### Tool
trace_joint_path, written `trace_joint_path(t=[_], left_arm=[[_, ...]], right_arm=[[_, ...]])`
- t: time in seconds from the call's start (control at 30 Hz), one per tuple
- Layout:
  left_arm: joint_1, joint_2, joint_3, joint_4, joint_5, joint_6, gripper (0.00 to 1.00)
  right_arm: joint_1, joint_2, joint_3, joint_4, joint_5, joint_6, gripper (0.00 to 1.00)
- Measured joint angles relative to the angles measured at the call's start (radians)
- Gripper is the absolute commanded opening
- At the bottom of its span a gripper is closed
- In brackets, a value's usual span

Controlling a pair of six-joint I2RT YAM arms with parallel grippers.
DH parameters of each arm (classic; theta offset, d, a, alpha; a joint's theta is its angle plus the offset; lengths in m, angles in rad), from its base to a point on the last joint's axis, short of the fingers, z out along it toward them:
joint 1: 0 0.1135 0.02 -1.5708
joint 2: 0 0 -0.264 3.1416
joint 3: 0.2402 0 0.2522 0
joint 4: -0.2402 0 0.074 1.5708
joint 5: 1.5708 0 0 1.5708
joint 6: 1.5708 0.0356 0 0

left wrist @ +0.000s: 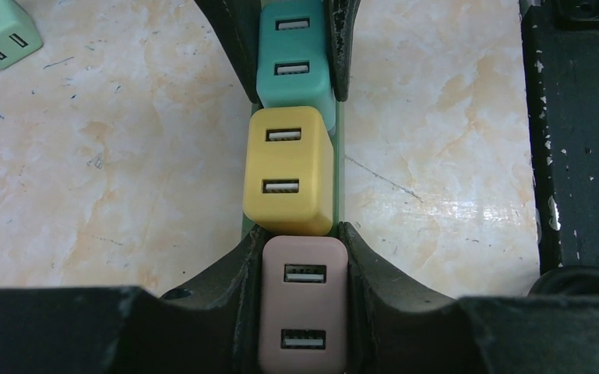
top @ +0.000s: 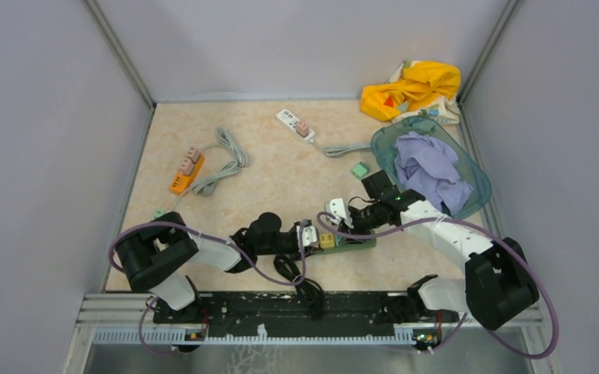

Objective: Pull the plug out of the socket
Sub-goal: Remove the plug from the socket.

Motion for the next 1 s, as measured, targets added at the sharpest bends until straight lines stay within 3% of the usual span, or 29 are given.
trace_joint_path(t=[0.3,0.67,1.0], left_arm=[[0.006,0.000,0.000,0.001,-0.002,0.000,0.01],[0.002,0.000,0.000,0.002,0.004,-0.001,0.01],[0.005,0.005,0.001,-0.002,0.007,-0.005,0.01]], right_arm=[[-0.020,0.005,0.000,0.069,0.024,0.145,0.00],[-0.037,0.002,0.000,-0.032,-0.056,-0.071,0.00],[-0.004,0.002,0.000,0.051,0.016,0.113,0.00]])
